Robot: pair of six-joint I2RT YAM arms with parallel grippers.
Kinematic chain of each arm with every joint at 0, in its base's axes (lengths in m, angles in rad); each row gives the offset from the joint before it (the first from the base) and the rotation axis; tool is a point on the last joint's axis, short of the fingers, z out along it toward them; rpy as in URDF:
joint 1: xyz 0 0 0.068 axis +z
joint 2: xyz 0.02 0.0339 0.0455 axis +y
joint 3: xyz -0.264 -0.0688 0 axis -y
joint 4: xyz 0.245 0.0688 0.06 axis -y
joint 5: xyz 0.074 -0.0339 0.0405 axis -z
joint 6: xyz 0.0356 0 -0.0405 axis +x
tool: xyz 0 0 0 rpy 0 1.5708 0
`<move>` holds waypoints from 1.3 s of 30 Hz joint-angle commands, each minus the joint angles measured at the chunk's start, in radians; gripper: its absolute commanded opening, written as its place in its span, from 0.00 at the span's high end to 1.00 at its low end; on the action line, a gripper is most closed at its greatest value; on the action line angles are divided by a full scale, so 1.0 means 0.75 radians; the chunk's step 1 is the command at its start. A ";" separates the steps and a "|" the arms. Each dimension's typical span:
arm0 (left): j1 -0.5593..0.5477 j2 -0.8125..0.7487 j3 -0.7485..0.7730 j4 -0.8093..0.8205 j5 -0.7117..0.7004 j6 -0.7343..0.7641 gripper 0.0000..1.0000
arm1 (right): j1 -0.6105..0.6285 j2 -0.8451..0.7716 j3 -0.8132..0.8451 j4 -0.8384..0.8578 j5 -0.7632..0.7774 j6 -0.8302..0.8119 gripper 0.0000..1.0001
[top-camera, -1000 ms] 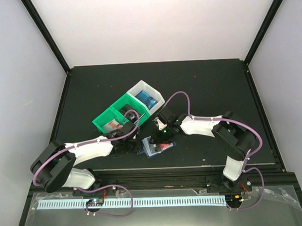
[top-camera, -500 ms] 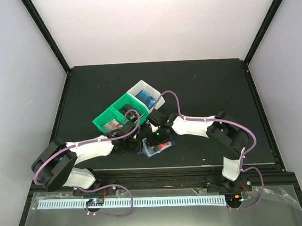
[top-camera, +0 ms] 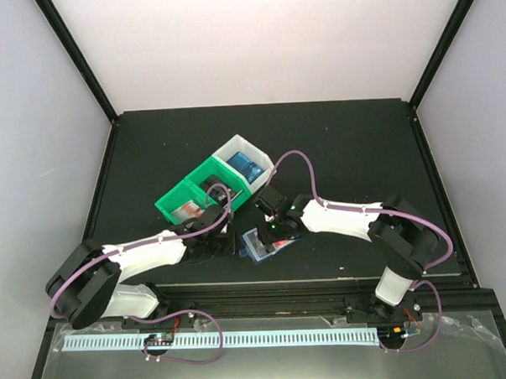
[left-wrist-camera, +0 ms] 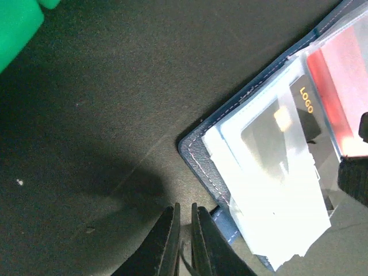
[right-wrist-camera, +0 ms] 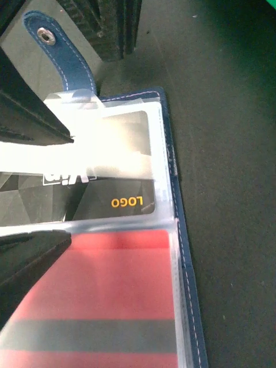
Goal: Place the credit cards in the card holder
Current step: Insert the credit card into the card holder.
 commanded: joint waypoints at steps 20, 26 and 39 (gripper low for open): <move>-0.008 -0.186 -0.001 0.150 0.123 -0.077 0.67 | 0.020 0.115 -0.022 -0.058 0.104 -0.007 0.90; -0.007 -0.219 0.001 0.158 0.117 -0.114 0.57 | 0.020 0.143 -0.041 -0.059 0.114 0.010 0.94; -0.006 -0.268 0.013 0.155 0.138 -0.211 0.43 | -0.005 0.152 -0.129 0.070 0.028 0.078 0.99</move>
